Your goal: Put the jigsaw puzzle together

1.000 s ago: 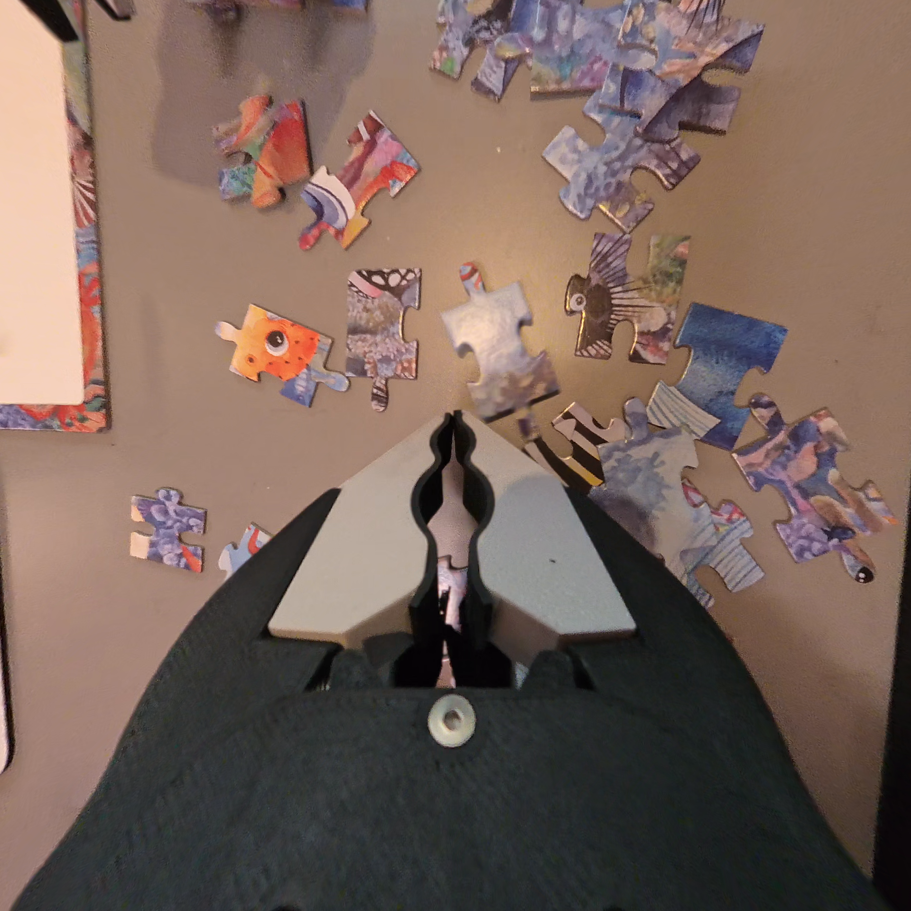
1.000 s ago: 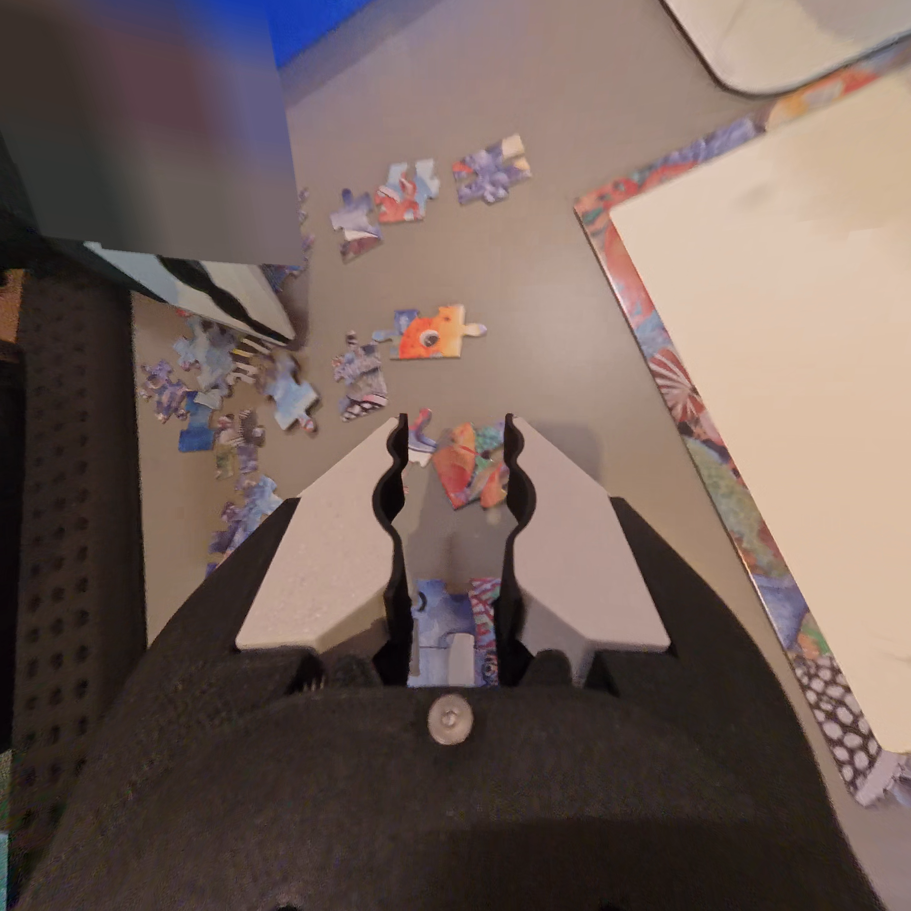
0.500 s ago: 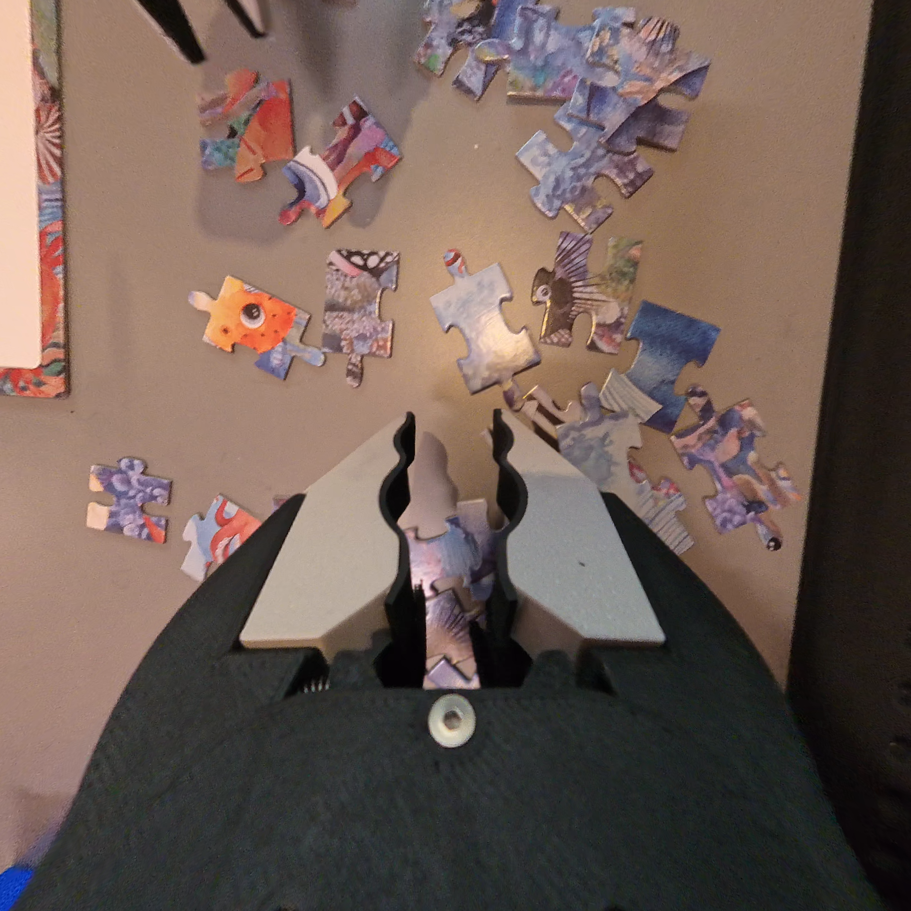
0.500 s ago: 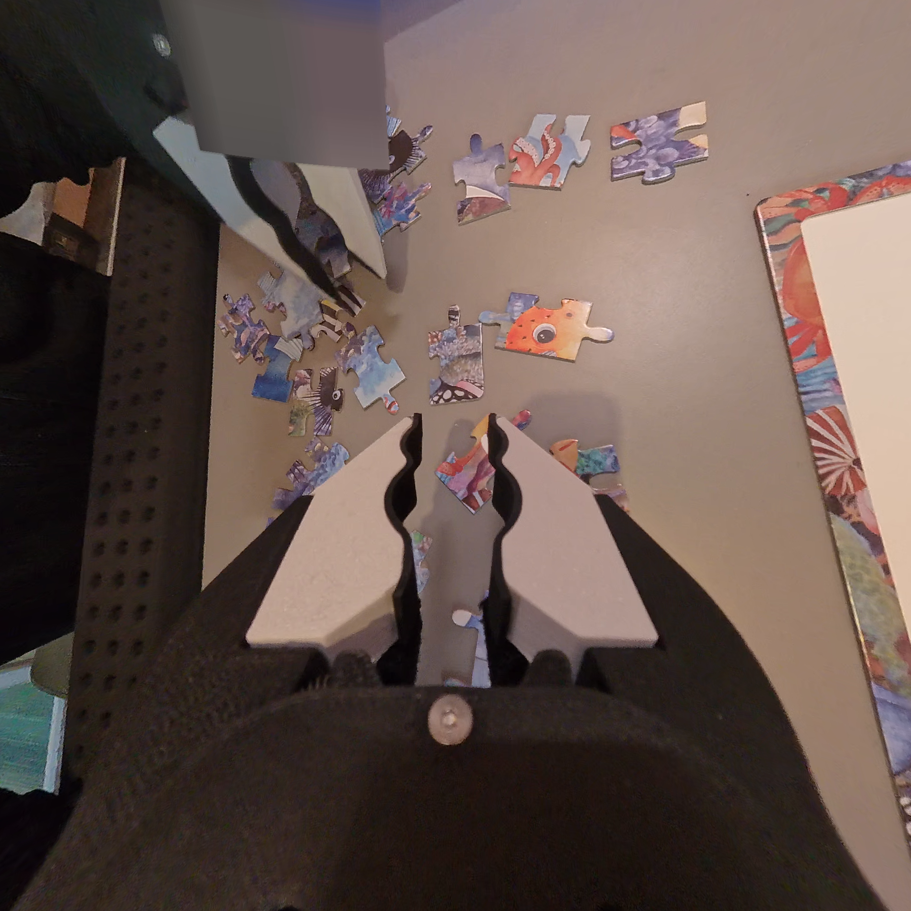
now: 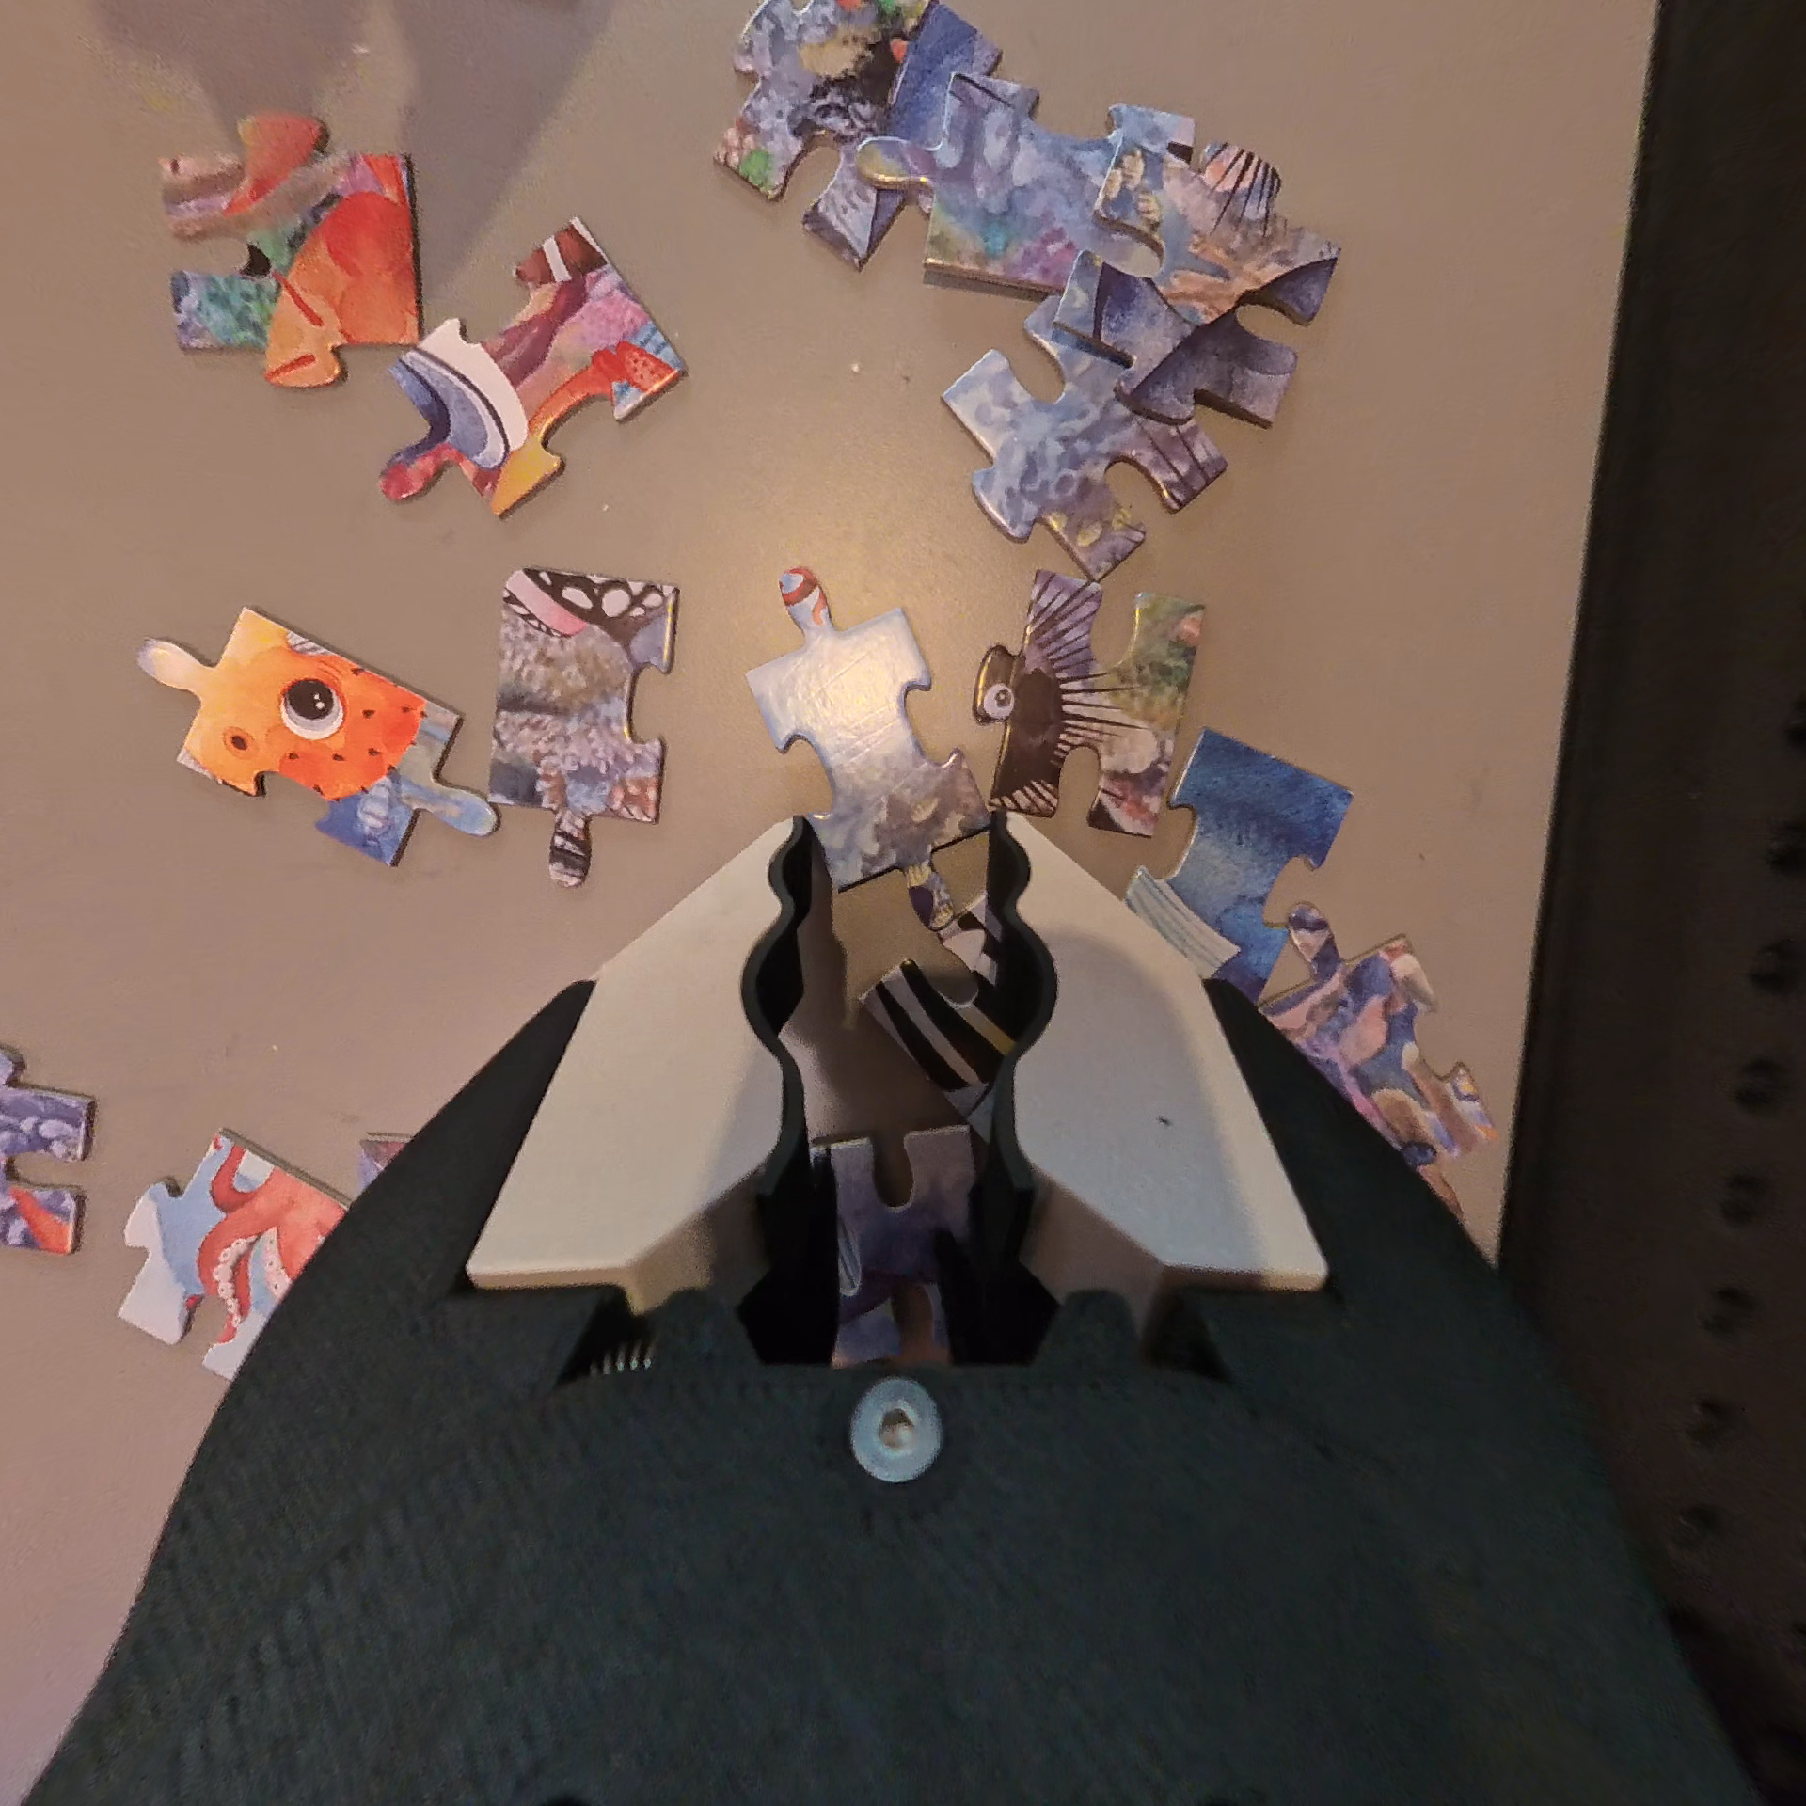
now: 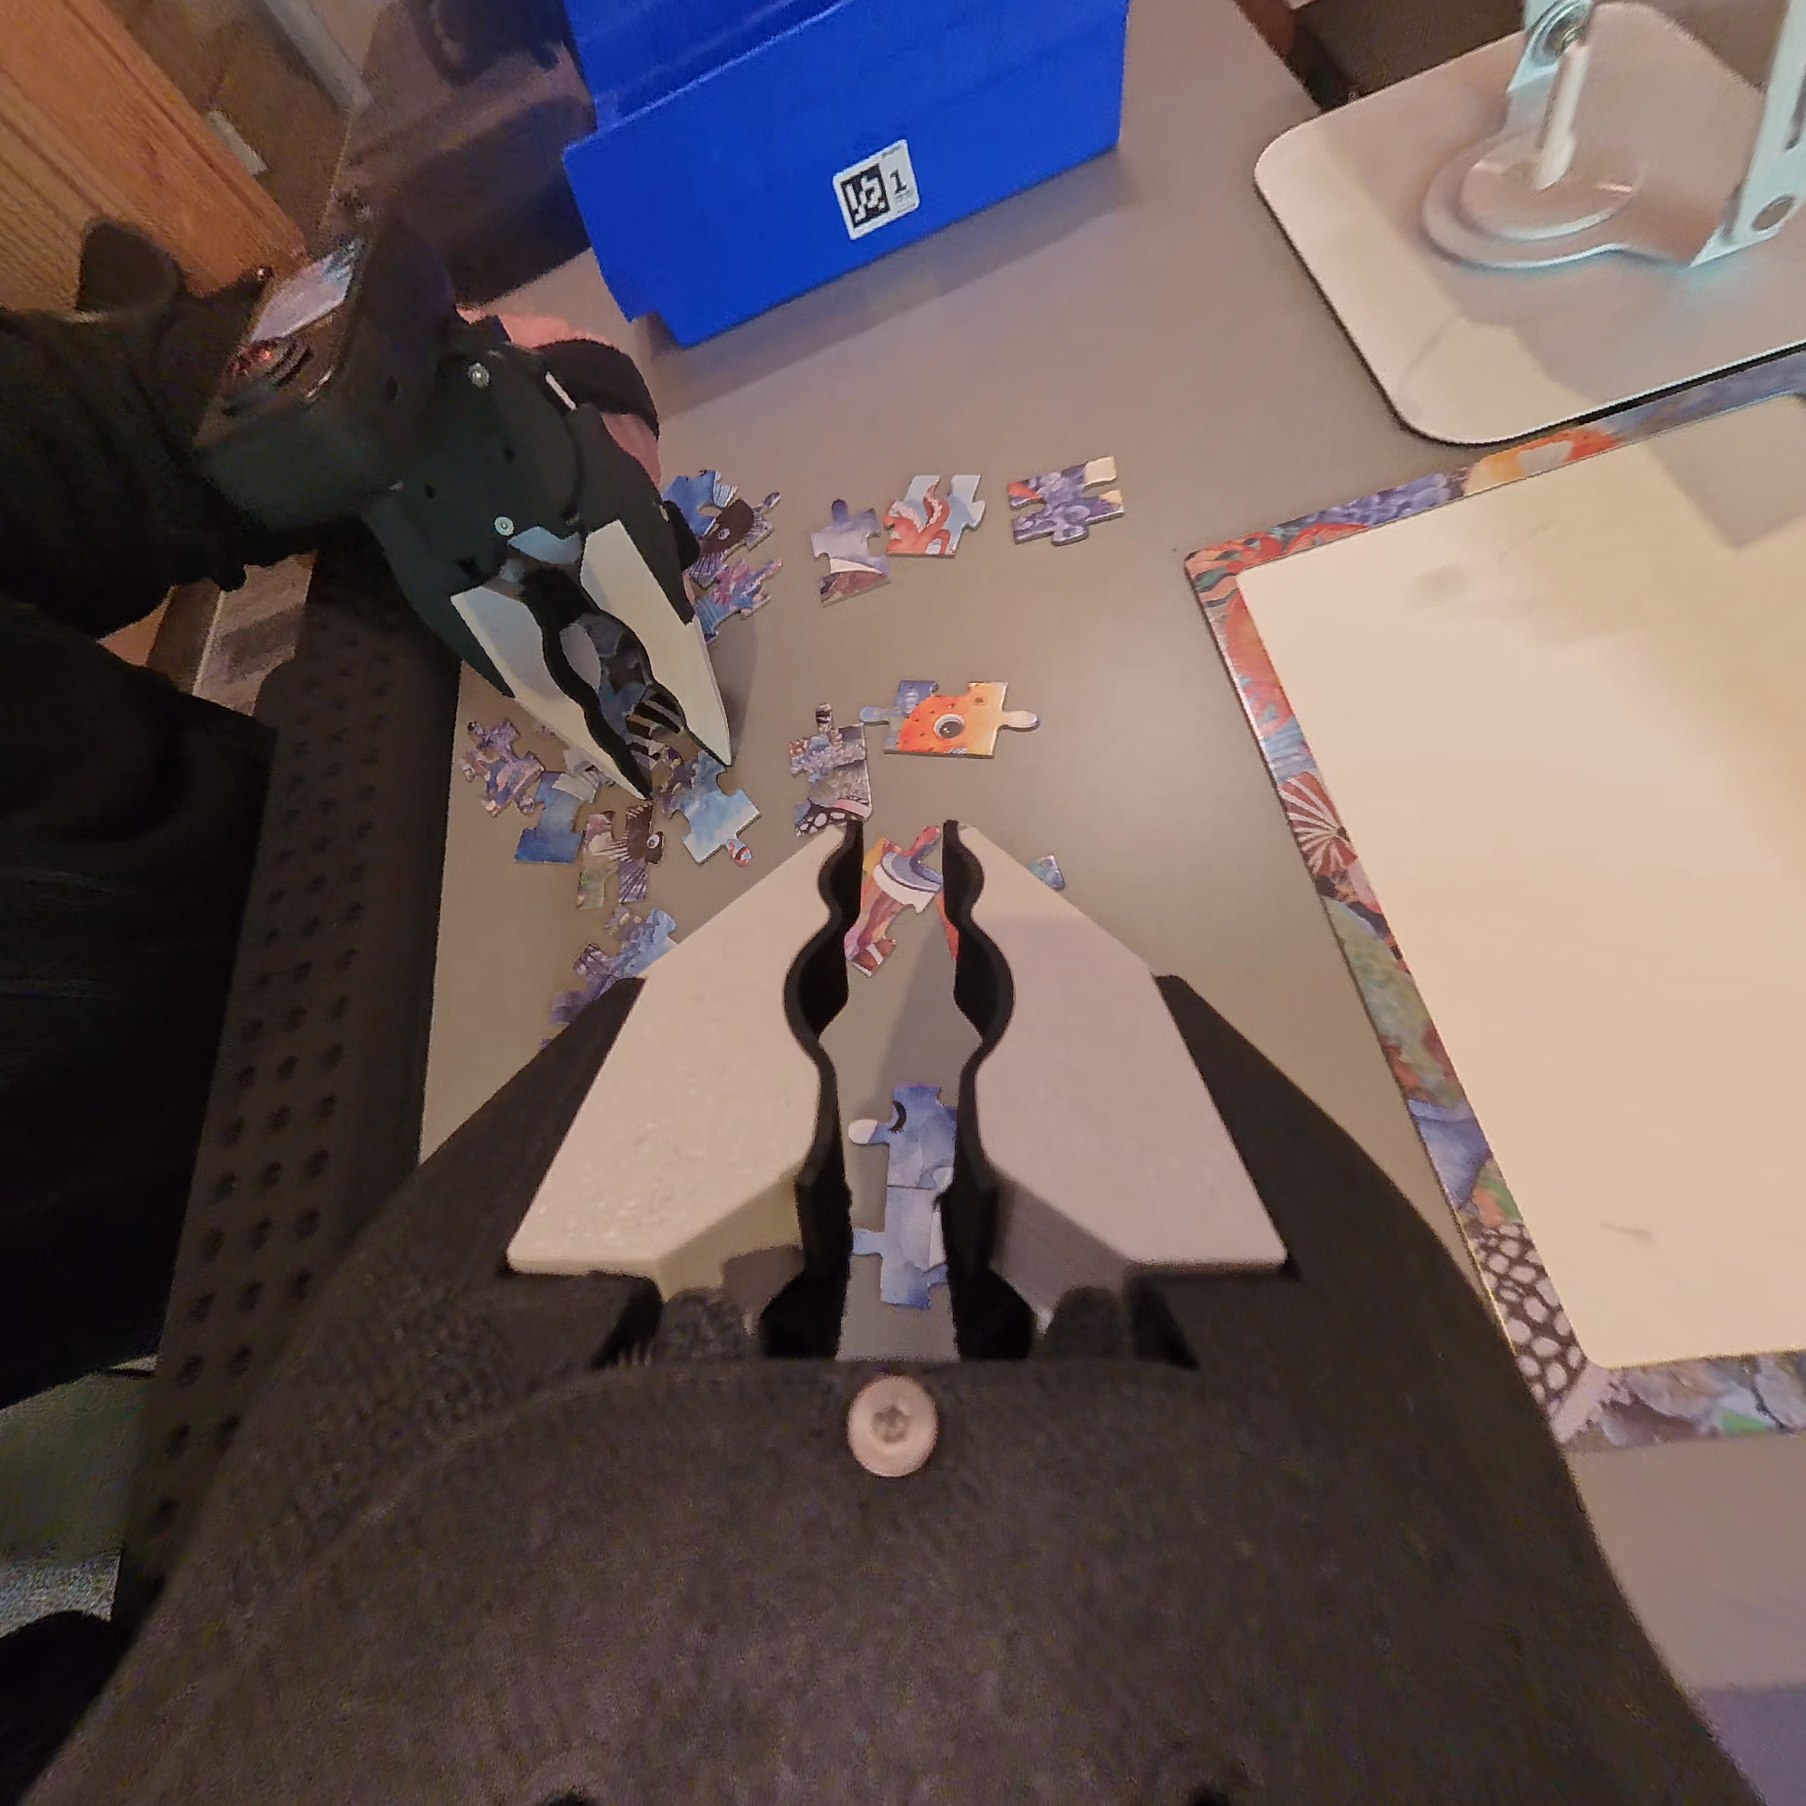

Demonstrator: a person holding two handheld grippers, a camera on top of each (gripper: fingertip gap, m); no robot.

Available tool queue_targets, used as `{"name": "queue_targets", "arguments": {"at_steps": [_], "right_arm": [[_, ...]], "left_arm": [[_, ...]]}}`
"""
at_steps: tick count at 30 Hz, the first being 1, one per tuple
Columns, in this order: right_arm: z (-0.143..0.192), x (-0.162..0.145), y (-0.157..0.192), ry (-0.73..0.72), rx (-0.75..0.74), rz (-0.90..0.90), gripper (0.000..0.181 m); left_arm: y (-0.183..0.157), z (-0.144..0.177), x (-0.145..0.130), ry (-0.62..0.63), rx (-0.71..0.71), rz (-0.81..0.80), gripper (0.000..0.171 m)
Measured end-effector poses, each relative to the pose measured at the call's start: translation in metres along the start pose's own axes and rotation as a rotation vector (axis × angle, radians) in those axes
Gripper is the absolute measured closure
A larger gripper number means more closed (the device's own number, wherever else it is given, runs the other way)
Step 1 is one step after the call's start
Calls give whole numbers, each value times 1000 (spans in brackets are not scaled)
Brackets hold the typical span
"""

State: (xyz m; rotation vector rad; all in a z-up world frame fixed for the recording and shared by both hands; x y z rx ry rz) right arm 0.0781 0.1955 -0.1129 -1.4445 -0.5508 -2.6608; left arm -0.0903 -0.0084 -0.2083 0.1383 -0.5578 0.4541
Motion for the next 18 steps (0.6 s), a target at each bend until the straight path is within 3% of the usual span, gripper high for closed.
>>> {"name": "queue_targets", "arguments": {"at_steps": [6, 18], "right_arm": [[12, -3, -4, -15, -11, -16, 168], [-13, -11, 5, 96, 86, -24, 161]], "left_arm": [[1, 1, 2, 0, 49, -42, 137], [4, 8, 26, -34, 173, -166, 137]]}}
Point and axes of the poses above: each gripper's, where its closed fingertips meet, z back along the fingers, x out of its top, y = z × x across the jaws, the point moved 9 cm from there along z, back along the fingers, and after that the axes turned 4 degrees about -y, right-handed, at the moved point
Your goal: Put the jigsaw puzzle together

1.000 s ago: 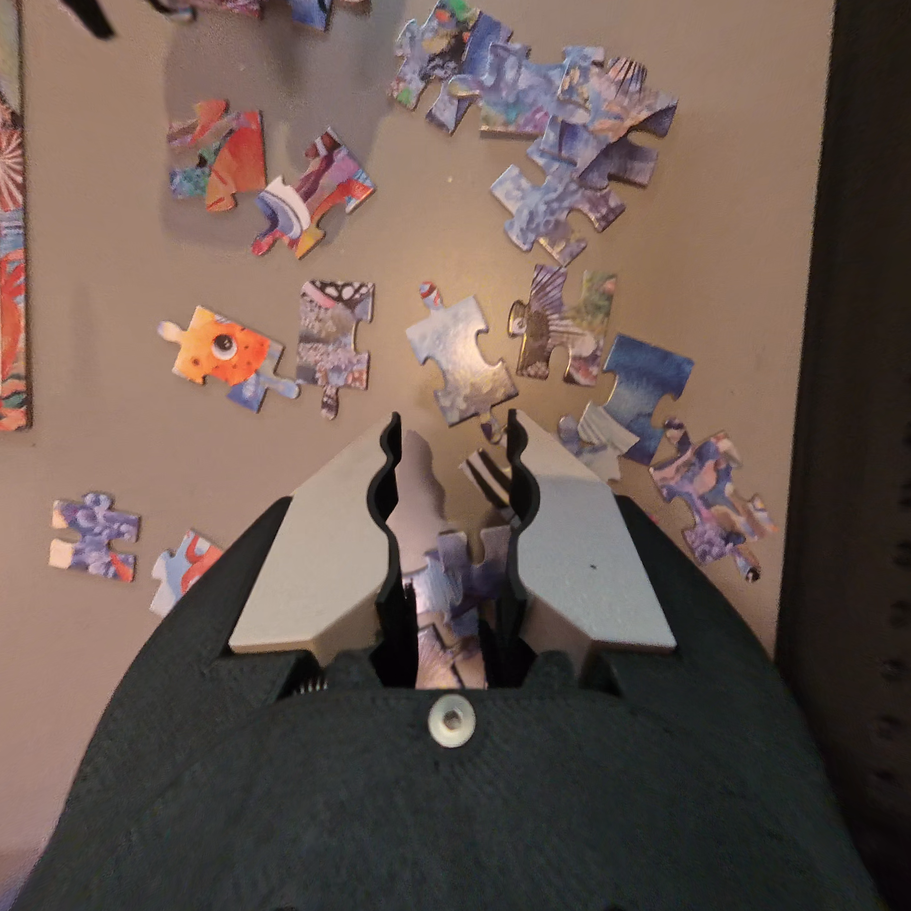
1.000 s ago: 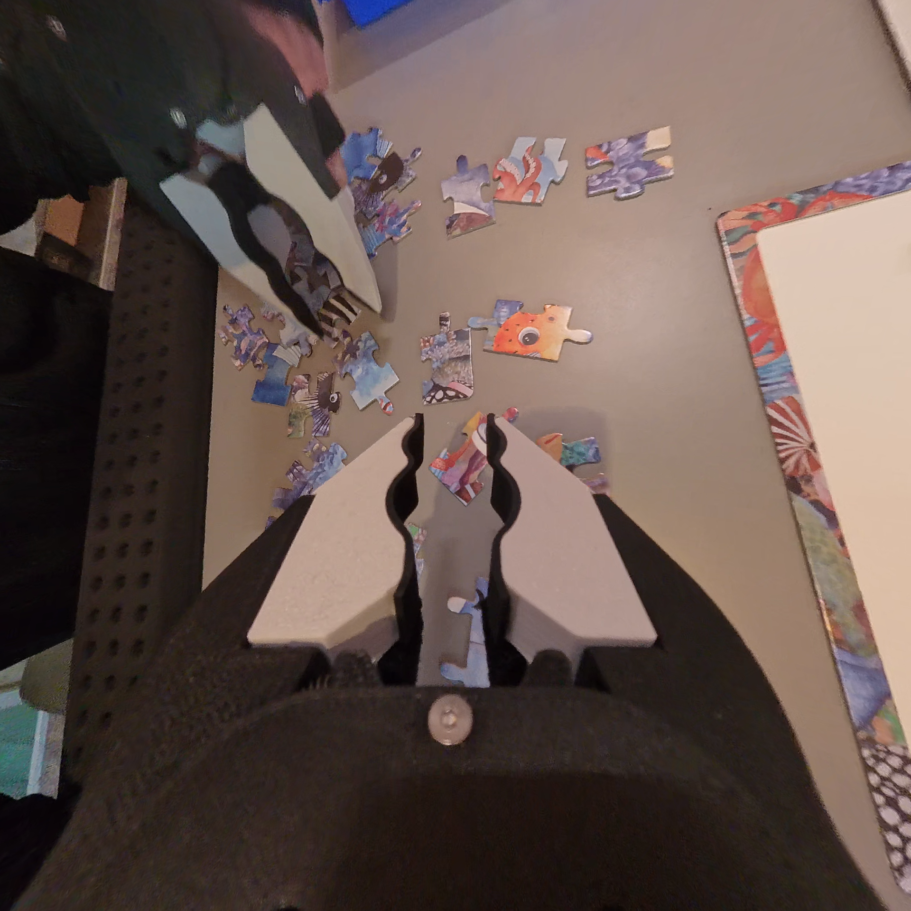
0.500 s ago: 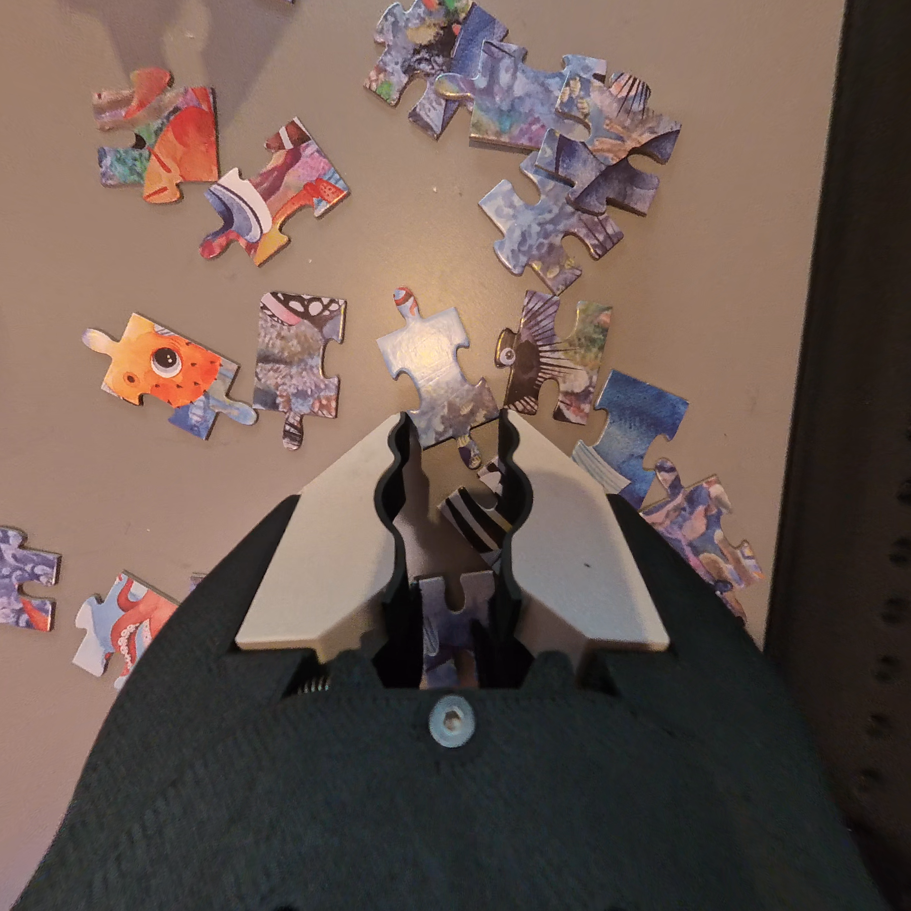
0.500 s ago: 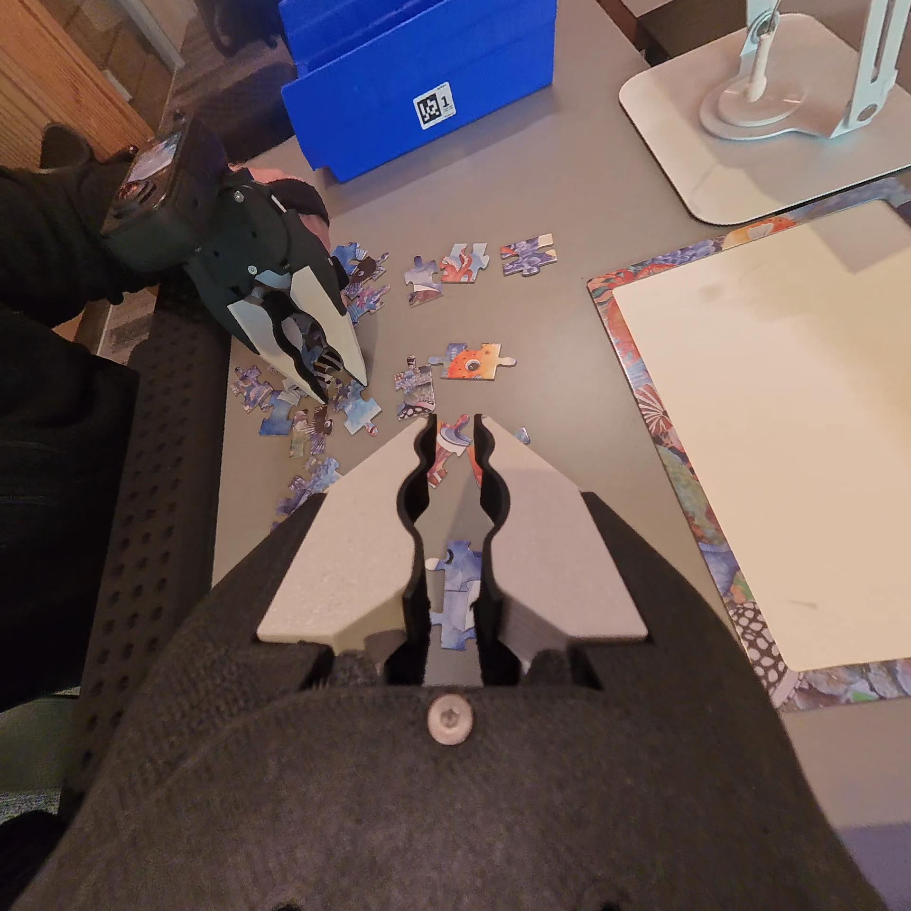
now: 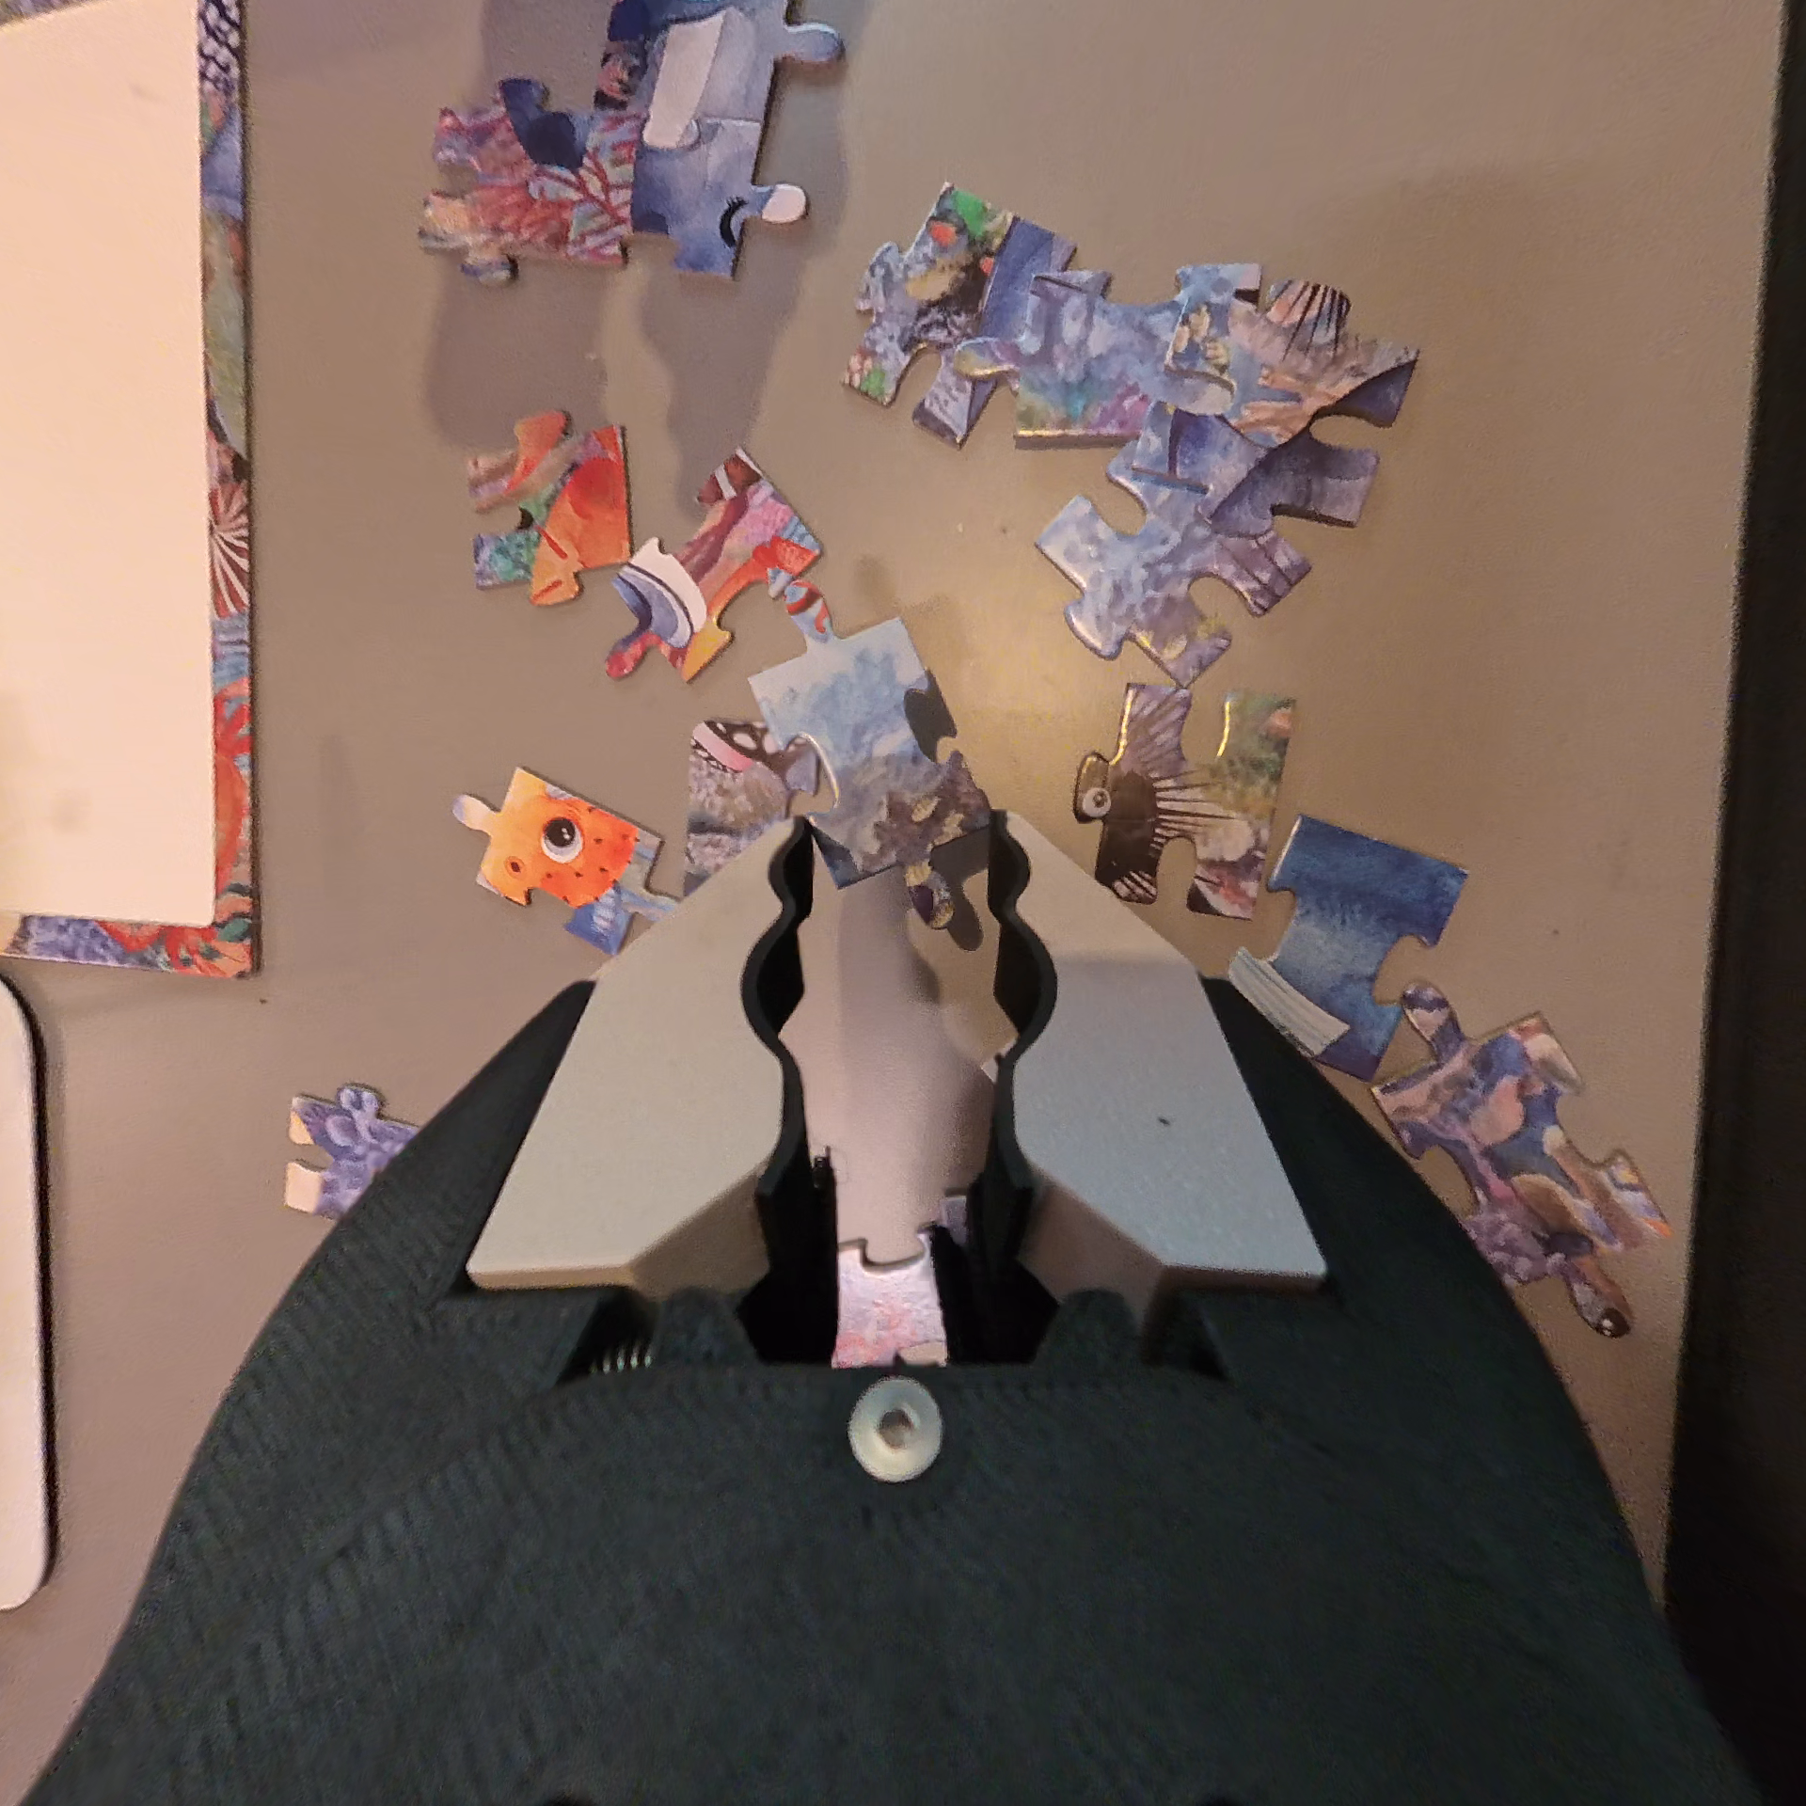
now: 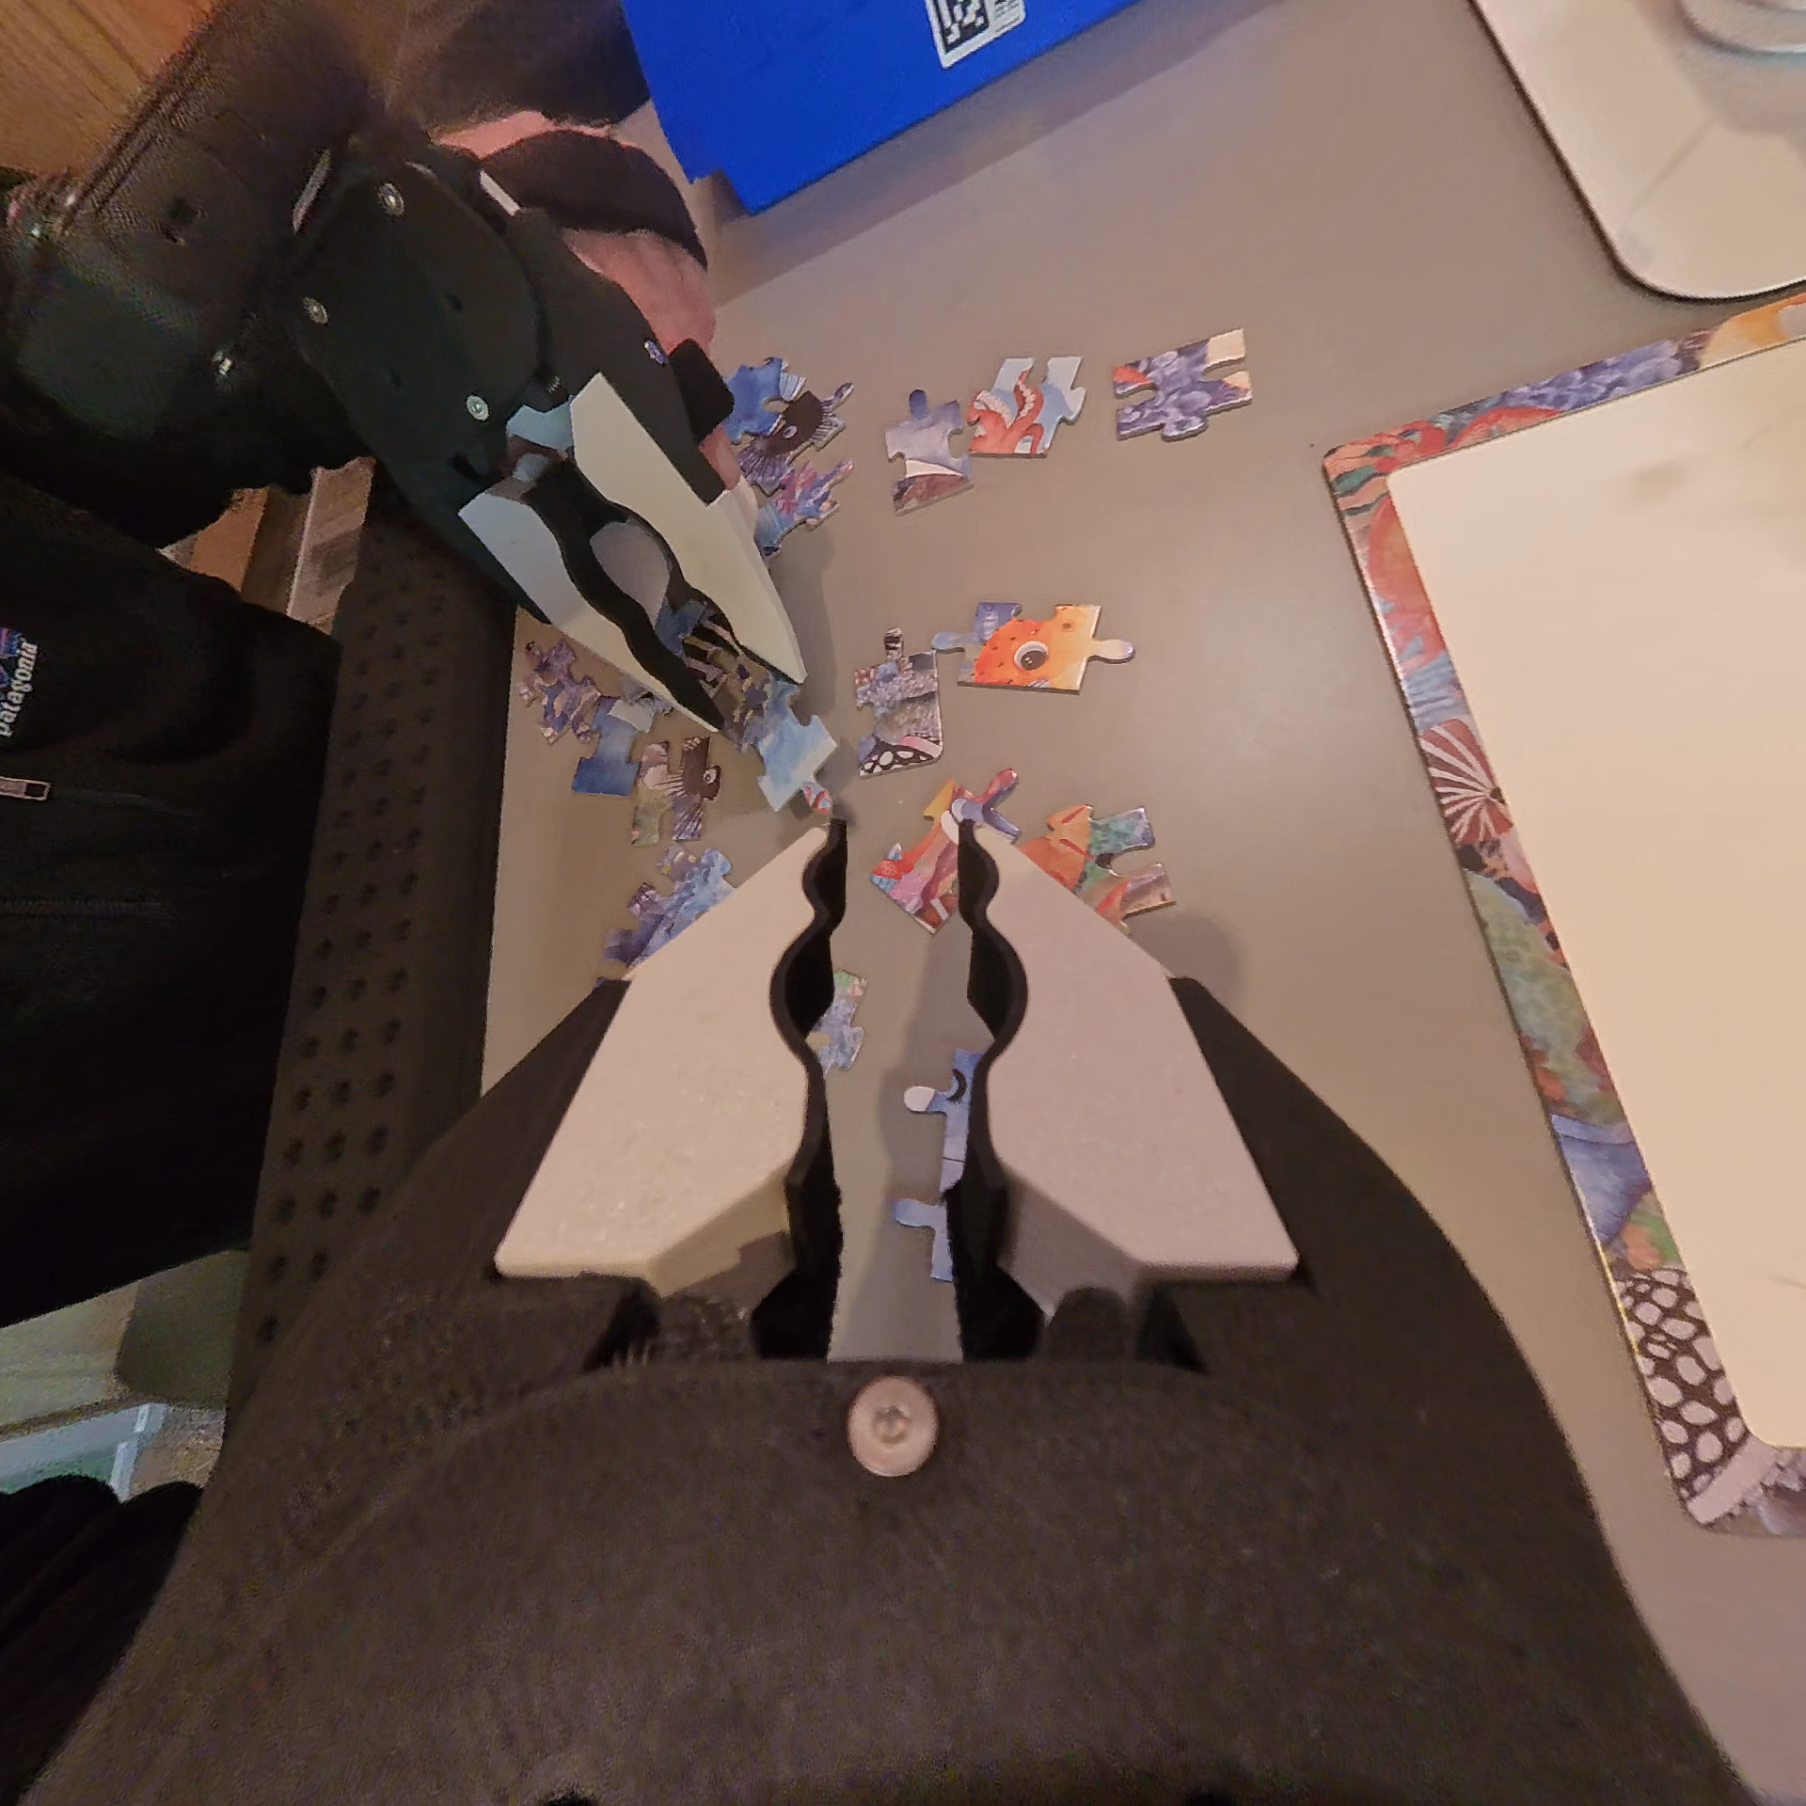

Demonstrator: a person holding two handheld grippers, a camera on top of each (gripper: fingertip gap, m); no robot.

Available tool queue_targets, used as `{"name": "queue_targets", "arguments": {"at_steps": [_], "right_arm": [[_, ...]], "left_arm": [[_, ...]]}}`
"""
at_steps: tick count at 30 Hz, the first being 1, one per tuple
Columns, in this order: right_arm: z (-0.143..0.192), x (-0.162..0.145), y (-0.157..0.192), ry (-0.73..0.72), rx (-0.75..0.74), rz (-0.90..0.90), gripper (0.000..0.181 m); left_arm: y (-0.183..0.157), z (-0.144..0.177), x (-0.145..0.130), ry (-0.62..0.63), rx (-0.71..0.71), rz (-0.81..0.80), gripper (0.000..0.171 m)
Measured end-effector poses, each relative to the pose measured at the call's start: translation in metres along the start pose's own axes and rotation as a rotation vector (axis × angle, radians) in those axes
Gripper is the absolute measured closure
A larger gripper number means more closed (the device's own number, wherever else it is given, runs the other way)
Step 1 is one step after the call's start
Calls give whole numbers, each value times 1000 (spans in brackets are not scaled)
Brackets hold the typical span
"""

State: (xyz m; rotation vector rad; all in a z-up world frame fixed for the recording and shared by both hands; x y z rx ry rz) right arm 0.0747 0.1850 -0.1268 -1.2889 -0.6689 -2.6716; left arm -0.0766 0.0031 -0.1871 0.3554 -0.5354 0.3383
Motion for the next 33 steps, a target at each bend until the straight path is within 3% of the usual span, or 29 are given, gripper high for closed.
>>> {"name": "queue_targets", "arguments": {"at_steps": [16, 26, 30, 33], "right_arm": [[-39, -4, 14, 132, 121, 9, 155], [-43, -3, 17, 137, 140, 27, 181], [-41, -1, 16, 123, 129, 27, 180], [-38, 1, 14, 96, 112, 15, 170]], "left_arm": [[22, 2, 37, 9, 161, -154, 137], [27, 3, 47, -26, 216, -174, 137], [29, 5, 47, -29, 233, -173, 137], [30, 5, 46, -23, 235, -169, 137]]}}
Point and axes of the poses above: each gripper's, where its closed fingertips meet, z back along the fingers, x out of its top, y = z × x across the jaws, the point moved 9 cm from there along z, back along the fingers, and after that the axes turned 4 degrees about -y, right-handed, at the moved point
